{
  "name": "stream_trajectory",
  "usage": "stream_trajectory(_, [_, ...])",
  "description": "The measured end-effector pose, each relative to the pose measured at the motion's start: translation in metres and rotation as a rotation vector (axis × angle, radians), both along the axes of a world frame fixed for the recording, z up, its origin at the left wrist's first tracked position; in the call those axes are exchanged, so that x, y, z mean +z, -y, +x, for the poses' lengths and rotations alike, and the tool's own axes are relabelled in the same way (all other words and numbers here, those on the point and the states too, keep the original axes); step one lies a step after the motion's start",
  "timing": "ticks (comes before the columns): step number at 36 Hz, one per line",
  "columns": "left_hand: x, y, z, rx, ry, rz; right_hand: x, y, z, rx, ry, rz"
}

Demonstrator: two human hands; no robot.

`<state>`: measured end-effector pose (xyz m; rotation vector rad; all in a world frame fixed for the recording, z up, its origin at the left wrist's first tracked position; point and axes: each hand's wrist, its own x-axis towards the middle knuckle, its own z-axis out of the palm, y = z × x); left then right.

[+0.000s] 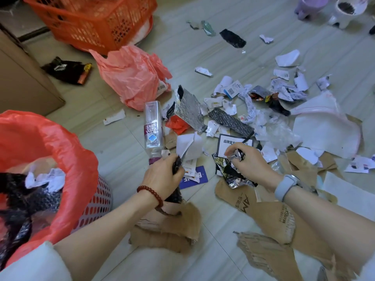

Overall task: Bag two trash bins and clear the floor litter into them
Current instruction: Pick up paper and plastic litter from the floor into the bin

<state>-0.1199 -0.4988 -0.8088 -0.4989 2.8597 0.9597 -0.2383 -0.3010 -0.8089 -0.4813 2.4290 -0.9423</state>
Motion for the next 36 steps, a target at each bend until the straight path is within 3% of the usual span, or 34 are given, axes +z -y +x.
stream_trajectory(6, [0.077,0.010,-0.029,-0.015,-0.131,0.099,0.039,0.047,-0.002,-0.159,0.046,-0.257])
stream_trajectory(13, [0.159,0.084,0.003,0.122,-0.347,0.088,0.101,0.122,0.014,-0.063,-0.005,-0.447])
stream_trajectory(20, [0.168,0.178,0.098,0.294,-0.344,-0.277,0.140,0.196,0.046,0.111,-0.042,-0.566])
stream_trajectory(24, [0.134,0.188,0.149,0.212,-0.169,-0.412,0.139,0.220,0.062,0.141,-0.030,-0.578])
stream_trajectory(26, [0.106,0.179,0.165,0.134,0.009,-0.540,0.136,0.226,0.070,0.155,-0.007,-0.571])
stream_trajectory(30, [0.062,0.168,0.183,-0.083,0.740,-0.504,0.132,0.232,0.082,0.193,0.033,-0.569])
stream_trajectory(32, [0.059,0.169,0.184,-0.136,0.806,-0.477,0.133,0.233,0.088,0.222,0.034,-0.587])
stream_trajectory(36, [0.092,0.178,0.178,-0.102,0.646,-0.313,0.140,0.241,0.100,0.289,-0.049,-0.644])
